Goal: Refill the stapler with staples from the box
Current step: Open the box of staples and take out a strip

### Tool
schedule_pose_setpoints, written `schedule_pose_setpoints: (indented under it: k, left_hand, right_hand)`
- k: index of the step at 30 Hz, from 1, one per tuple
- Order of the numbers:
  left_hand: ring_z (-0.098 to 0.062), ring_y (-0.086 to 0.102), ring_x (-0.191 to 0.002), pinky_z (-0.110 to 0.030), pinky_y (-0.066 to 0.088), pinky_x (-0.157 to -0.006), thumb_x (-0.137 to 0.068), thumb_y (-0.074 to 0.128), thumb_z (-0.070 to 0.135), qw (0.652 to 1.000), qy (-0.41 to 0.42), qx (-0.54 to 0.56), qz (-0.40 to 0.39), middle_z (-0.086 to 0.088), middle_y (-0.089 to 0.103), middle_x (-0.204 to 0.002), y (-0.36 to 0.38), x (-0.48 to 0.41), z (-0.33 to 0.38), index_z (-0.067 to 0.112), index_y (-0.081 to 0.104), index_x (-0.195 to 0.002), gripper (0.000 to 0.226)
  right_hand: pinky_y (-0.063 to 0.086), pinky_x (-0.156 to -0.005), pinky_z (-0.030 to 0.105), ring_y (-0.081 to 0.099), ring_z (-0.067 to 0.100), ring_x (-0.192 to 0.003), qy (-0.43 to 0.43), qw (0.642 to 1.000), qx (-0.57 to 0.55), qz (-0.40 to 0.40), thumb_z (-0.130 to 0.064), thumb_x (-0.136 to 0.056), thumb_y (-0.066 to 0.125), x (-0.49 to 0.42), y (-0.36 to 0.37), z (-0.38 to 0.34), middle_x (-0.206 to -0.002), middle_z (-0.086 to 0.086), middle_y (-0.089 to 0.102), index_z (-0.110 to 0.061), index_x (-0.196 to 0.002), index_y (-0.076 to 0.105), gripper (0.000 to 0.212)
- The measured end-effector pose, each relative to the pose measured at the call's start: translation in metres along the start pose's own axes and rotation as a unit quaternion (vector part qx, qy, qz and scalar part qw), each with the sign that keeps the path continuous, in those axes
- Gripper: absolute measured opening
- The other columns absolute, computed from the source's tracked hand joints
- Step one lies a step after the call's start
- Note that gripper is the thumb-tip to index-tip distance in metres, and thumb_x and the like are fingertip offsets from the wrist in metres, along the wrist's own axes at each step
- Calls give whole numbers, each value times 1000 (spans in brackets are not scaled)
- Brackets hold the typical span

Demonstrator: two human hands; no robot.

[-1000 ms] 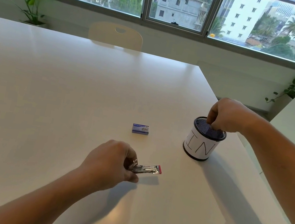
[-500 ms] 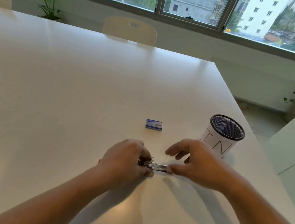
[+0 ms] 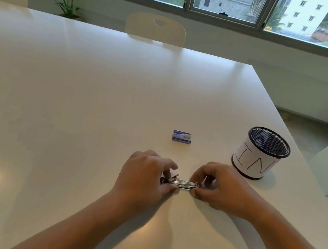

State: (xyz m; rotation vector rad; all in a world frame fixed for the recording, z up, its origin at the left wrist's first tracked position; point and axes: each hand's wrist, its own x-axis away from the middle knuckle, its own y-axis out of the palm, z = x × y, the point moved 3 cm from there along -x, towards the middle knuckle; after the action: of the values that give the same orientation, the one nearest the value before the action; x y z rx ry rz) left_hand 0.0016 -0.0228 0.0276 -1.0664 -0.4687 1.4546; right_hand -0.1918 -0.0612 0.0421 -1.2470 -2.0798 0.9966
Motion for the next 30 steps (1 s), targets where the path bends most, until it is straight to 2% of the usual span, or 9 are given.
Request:
schedule_pose_setpoints:
  k: [3,5,7,11,15,19,23,25,30]
  left_hand:
    - [-6,57,-104,-24,34,-87,-73,78,49,1000,5,-24,4,20,72,-92,-3,-1,0,35,67,-118,49]
    - [-7,57,-106,-24,34,-89,-70,79,51,1000,-3,-14,-10,20,71,-97,-6,-1,-2,35,64,-123,57]
    - [-5,55,-105,-24,34,-89,-64,79,60,1000,-17,0,-23,21,69,-104,-9,0,-6,36,60,-127,70]
    - [-3,54,-101,-25,42,-85,-63,50,90,996,-65,46,38,20,67,-106,-20,5,-16,33,64,-120,82]
    - [-21,61,-103,-32,44,-85,-83,13,84,984,-98,64,131,1,73,-103,-30,6,-43,19,72,-105,90]
    - [-29,63,-88,-46,51,-78,-86,7,80,972,-145,115,143,-10,71,-84,-29,3,-58,5,67,-83,97]
    - [-27,64,-79,-46,51,-73,-88,9,77,982,-136,78,108,-9,71,-75,-25,1,-58,6,66,-76,91]
    - [-26,64,-77,-46,50,-73,-89,12,75,982,-137,78,105,-8,70,-73,-25,0,-60,7,65,-74,88]
    - [-28,61,-83,-42,50,-72,-87,5,78,976,-103,110,160,-14,71,-83,-35,4,-51,0,67,-83,100]
  right_hand:
    - [56,-65,30,63,11,-69,14,999,18,-49,-36,-70,83,-7,-2,3,-77,-9,70,-34,-80,74,14]
    - [51,-60,15,60,0,-65,19,996,26,-79,-41,-70,84,-12,-5,6,-74,-19,68,-36,-84,74,18]
    - [49,-59,10,62,-5,-65,27,996,7,-83,-44,-70,84,-17,-8,9,-76,-26,68,-36,-88,74,22]
    - [55,-68,22,67,2,-71,32,999,-25,-13,-41,-74,82,-32,-10,16,-83,-12,73,-32,-90,75,19]
    - [46,-67,17,62,-4,-69,42,993,-68,88,-34,-79,80,-54,-4,21,-85,-14,70,-30,-93,73,16]
    - [47,-74,21,63,6,-85,40,986,-26,163,-34,-80,77,-78,-4,20,-105,-11,63,-29,-114,65,36]
    - [48,-90,31,60,15,-95,40,988,43,146,-32,-81,74,-101,-2,19,-119,-3,58,-21,-131,60,53]
    - [48,-89,31,60,18,-98,41,987,46,148,-33,-84,71,-105,1,19,-115,-2,64,-21,-125,66,43]
    - [49,-69,23,59,4,-75,25,980,18,197,-34,-81,69,-98,0,13,-91,-9,72,-23,-102,74,24]
